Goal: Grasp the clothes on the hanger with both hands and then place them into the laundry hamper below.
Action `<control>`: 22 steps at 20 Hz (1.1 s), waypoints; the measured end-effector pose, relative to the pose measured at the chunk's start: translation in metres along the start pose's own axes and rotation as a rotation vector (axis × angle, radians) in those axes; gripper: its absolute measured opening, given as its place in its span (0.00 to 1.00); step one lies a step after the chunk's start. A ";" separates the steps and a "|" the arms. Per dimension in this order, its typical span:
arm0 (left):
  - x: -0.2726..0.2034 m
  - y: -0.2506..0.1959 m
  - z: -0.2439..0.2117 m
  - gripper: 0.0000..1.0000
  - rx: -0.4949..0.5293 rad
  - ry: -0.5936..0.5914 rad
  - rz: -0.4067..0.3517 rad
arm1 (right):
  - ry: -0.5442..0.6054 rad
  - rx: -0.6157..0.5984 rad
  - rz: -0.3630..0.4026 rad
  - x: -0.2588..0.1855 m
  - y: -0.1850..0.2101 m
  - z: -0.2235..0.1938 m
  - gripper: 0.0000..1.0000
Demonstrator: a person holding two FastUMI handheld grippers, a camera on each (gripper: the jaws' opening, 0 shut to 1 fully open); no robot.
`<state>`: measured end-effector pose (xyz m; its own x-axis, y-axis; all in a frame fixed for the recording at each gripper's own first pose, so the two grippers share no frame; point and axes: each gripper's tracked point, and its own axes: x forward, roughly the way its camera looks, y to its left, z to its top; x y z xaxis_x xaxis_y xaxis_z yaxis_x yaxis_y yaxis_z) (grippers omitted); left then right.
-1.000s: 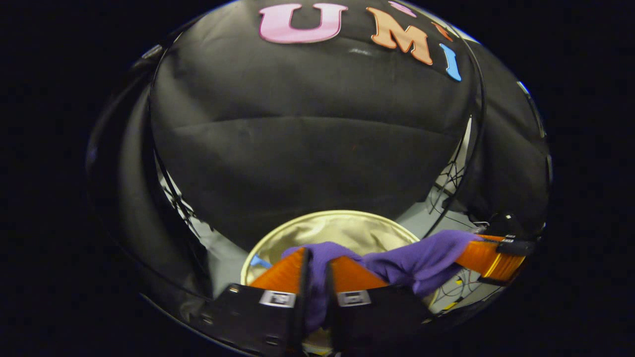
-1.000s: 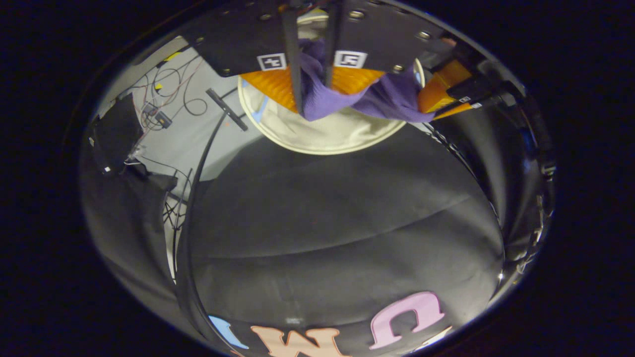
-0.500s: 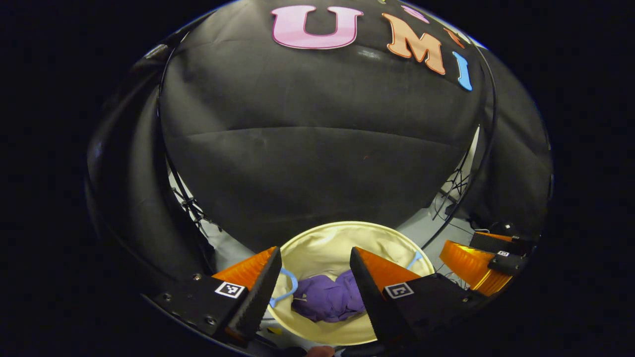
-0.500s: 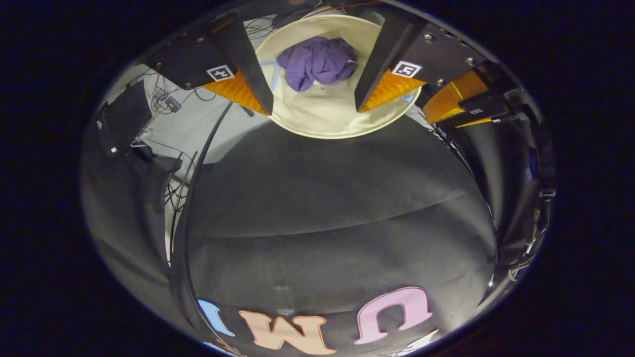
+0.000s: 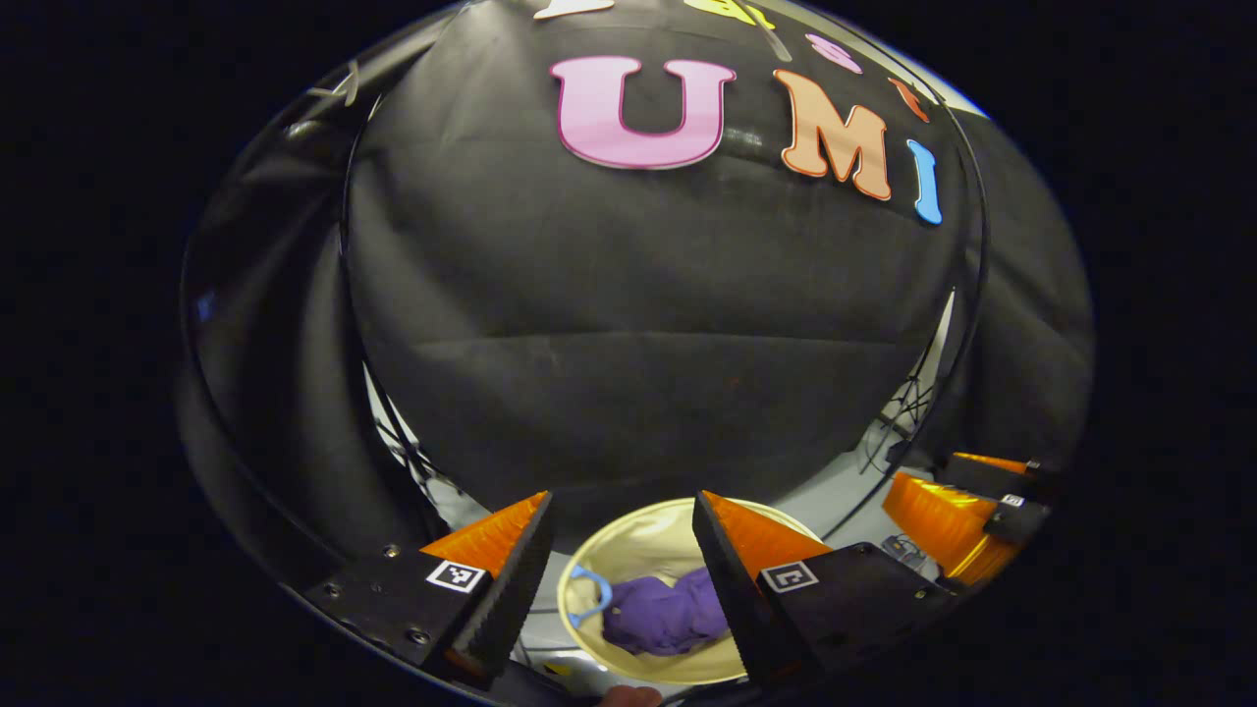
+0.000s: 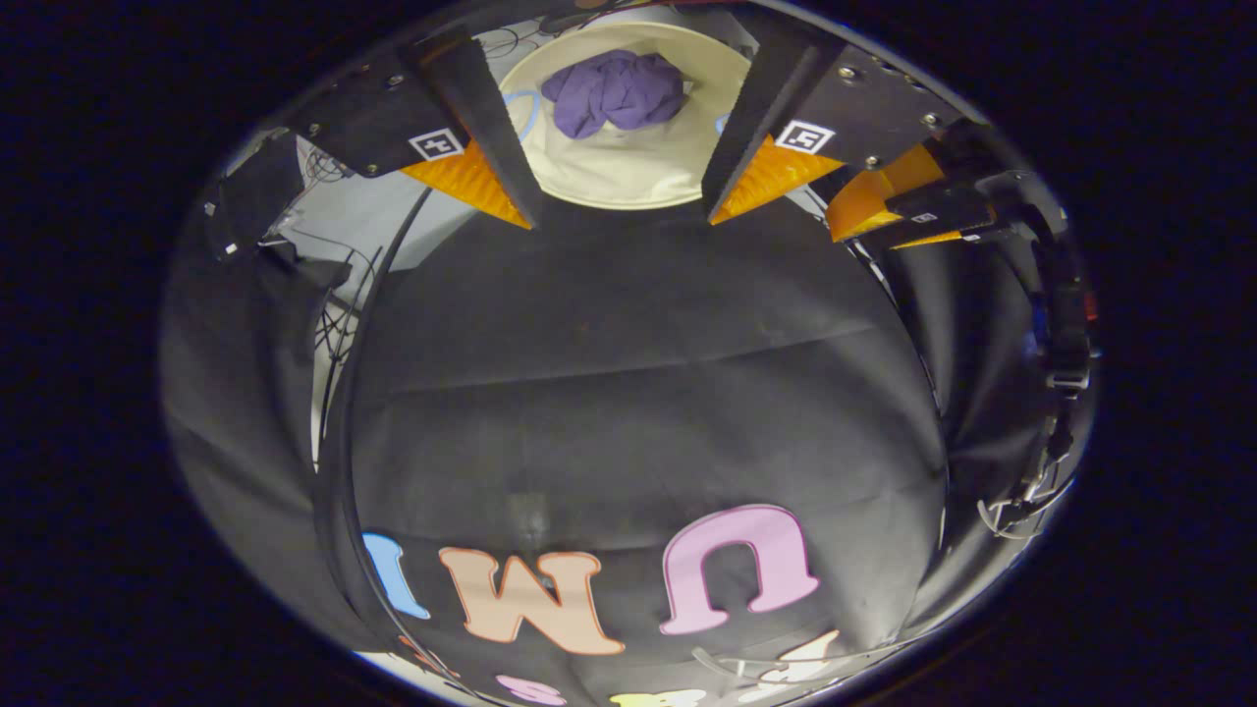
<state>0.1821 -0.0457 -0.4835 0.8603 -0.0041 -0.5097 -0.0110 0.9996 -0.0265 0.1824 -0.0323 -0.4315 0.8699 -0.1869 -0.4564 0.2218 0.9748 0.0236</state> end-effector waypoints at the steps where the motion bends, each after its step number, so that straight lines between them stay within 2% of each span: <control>1: -0.003 0.005 0.007 0.89 0.011 -0.009 0.012 | -0.012 0.001 0.007 -0.006 0.006 0.010 0.99; 3: -0.007 0.011 0.020 0.99 0.027 -0.012 0.027 | -0.041 0.013 0.032 -0.016 0.017 0.030 0.99; 4: -0.012 0.014 0.027 1.00 0.019 -0.019 0.034 | -0.055 0.010 0.041 -0.018 0.021 0.040 0.99; 8: -0.031 0.022 0.051 0.99 0.007 -0.036 0.026 | -0.117 -0.018 0.044 -0.039 0.028 0.079 0.99; 12: -0.052 0.038 0.091 0.98 0.125 -0.127 0.118 | -0.177 -0.026 0.054 -0.058 0.035 0.115 0.99; 14: -0.063 0.033 0.109 0.97 0.143 -0.171 0.115 | -0.203 -0.042 0.052 -0.066 0.036 0.130 0.99; 16: -0.072 0.031 0.117 0.97 0.122 -0.179 0.100 | -0.225 -0.048 0.054 -0.075 0.039 0.141 0.99; 18: -0.083 0.024 0.132 0.97 0.053 -0.190 0.053 | -0.236 -0.055 0.057 -0.083 0.041 0.149 0.99; 19: -0.091 0.023 0.142 1.00 0.024 -0.199 0.037 | -0.247 -0.056 0.060 -0.088 0.042 0.154 0.99; 22: -0.117 0.024 0.177 0.98 -0.028 -0.271 0.012 | -0.288 -0.062 0.059 -0.104 0.044 0.174 0.99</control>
<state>0.1713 -0.0162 -0.2721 0.9651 0.0189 -0.2613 -0.0325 0.9983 -0.0480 0.1786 0.0085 -0.2283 0.9717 -0.1475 -0.1847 0.1471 0.9890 -0.0154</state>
